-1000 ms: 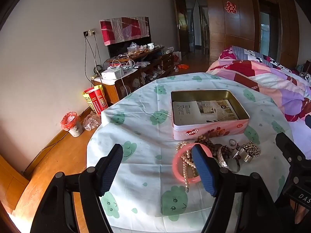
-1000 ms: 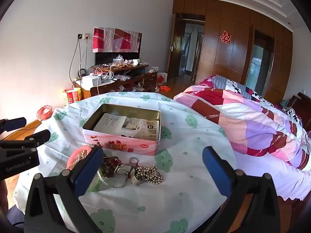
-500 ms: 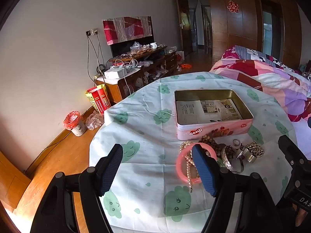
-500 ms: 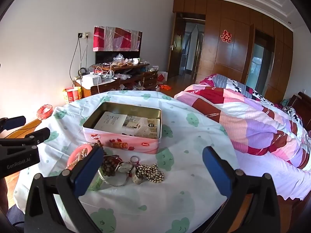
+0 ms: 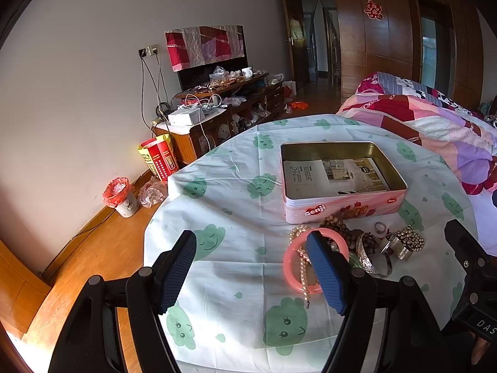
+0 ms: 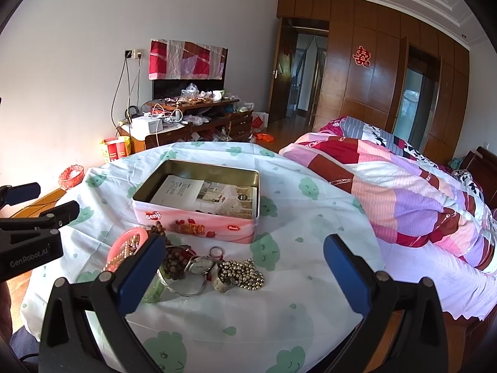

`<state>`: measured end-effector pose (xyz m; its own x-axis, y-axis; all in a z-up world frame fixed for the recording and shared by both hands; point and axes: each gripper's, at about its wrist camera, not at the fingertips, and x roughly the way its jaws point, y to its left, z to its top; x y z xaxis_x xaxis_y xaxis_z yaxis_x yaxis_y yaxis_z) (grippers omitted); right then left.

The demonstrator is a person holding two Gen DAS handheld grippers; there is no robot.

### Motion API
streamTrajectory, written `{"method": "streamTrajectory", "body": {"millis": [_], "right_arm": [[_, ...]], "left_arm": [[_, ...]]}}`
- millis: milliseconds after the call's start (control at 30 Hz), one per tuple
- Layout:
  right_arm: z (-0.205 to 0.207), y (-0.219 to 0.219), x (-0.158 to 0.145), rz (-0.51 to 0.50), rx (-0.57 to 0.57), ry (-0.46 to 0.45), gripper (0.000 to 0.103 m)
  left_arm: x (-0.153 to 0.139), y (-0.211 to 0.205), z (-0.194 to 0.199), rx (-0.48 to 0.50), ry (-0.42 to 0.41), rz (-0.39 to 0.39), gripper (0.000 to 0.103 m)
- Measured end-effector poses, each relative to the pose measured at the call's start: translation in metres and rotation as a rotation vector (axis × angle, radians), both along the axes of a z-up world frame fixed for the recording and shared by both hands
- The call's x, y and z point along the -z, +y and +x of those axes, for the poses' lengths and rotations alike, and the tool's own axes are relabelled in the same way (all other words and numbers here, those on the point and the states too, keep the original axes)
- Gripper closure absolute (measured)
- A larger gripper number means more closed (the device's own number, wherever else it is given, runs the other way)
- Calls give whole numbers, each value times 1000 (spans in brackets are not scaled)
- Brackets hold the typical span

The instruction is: Organize jewelry

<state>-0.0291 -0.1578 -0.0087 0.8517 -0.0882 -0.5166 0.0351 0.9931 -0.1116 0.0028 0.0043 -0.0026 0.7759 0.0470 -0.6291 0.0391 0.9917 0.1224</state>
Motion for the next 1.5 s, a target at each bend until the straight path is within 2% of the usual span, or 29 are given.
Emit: {"method": "streamTrajectory", "body": {"millis": [1500], "right_arm": [[1, 1, 7, 3, 3, 16, 0]], "left_arm": [[6, 6, 2, -5, 6, 2, 29]]}}
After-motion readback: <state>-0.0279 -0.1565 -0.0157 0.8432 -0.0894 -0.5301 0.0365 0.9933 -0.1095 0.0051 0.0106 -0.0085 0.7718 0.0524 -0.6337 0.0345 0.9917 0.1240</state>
